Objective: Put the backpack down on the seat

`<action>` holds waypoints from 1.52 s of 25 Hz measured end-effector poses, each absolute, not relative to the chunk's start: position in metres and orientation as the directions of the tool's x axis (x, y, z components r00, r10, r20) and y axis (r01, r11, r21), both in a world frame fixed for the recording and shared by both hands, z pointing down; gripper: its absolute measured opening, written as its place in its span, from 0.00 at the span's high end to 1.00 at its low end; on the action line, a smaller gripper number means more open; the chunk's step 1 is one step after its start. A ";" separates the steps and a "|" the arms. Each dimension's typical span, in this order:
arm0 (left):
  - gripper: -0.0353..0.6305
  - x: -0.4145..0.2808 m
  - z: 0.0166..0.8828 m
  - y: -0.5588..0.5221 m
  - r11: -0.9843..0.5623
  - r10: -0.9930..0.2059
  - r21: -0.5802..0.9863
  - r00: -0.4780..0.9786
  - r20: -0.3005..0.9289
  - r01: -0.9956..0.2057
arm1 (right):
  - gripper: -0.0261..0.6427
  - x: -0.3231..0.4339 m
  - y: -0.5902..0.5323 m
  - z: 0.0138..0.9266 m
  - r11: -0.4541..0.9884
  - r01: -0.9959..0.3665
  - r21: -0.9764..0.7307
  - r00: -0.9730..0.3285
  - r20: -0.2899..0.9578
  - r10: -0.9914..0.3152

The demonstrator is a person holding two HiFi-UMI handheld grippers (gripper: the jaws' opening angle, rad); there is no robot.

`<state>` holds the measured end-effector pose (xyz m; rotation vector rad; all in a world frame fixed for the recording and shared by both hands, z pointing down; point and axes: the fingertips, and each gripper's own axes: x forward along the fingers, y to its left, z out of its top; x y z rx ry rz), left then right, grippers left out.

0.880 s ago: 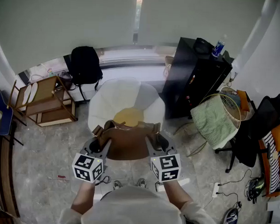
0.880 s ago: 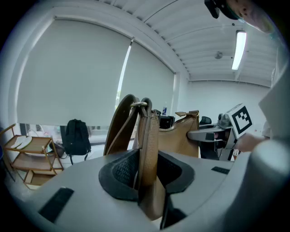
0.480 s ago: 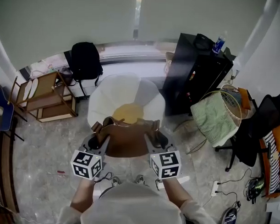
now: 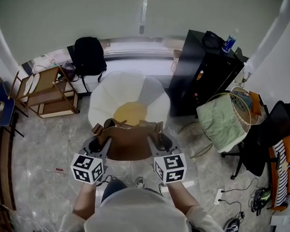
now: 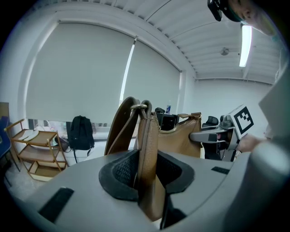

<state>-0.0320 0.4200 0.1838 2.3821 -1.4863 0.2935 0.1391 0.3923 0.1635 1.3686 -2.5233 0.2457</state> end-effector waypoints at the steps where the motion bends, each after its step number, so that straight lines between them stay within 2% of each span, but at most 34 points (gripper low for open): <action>1: 0.77 -0.028 0.185 0.421 -0.404 -0.836 0.160 0.434 0.335 -0.901 | 0.69 0.142 0.392 0.164 0.547 -0.837 -0.024 -0.527 0.307 -0.793; 13: 0.78 -0.024 0.197 0.395 -0.389 -0.836 0.183 0.430 0.342 -0.903 | 0.69 0.147 0.365 0.176 0.547 -0.836 -0.040 -0.528 0.329 -0.783; 38: 0.78 -0.117 0.191 0.235 -0.557 -0.743 0.180 0.584 0.329 -0.811 | 0.69 0.057 0.240 0.171 0.378 -0.924 -0.051 -0.373 0.328 -0.868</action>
